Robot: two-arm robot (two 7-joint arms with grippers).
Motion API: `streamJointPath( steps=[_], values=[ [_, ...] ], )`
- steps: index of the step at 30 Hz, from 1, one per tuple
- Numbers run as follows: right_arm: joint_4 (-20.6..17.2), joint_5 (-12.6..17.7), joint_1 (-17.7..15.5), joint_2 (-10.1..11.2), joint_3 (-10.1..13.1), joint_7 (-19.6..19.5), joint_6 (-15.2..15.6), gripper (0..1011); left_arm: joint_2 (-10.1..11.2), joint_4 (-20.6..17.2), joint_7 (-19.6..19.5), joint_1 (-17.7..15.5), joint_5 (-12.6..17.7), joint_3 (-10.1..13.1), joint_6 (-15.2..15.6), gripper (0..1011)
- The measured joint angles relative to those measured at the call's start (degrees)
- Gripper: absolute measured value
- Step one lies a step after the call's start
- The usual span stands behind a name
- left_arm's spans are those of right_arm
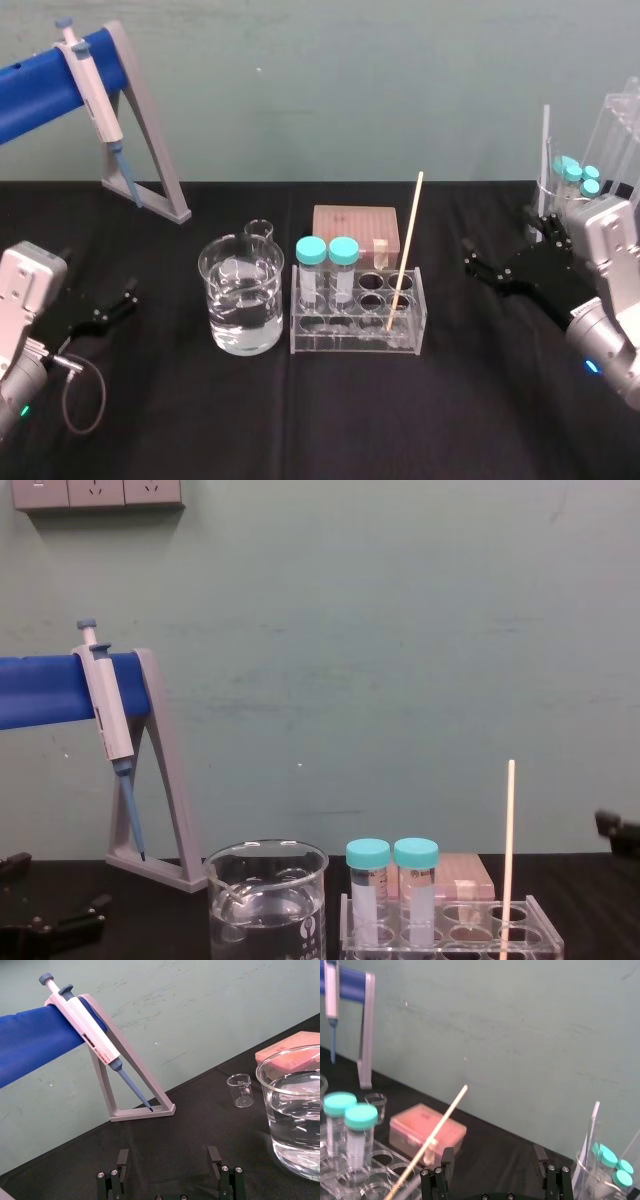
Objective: Hold the thermometer with one hand and immerse one end into the beaker, then reinsert it into the test tube rack.
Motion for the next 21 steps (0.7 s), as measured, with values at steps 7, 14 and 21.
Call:
streamJointPath(
  steps=[7, 14, 21],
  values=[
    [-5.30, 8.32, -0.69, 0.03, 4.38, 4.48, 6.31, 1003, 0.00, 0.00, 0.00, 0.00, 0.00, 0.00, 0.00, 1004],
    [-7.66, 19.93, 1.41, -2.12, 8.85, 9.07, 18.87, 1003, 0.00, 0.00, 0.00, 0.00, 0.00, 0.00, 0.00, 1004],
    [-4.59, 31.03, 5.51, -5.22, 11.42, 11.34, 29.64, 1003, 0.00, 0.00, 0.00, 0.00, 0.00, 0.00, 0.00, 1004]
  ],
)
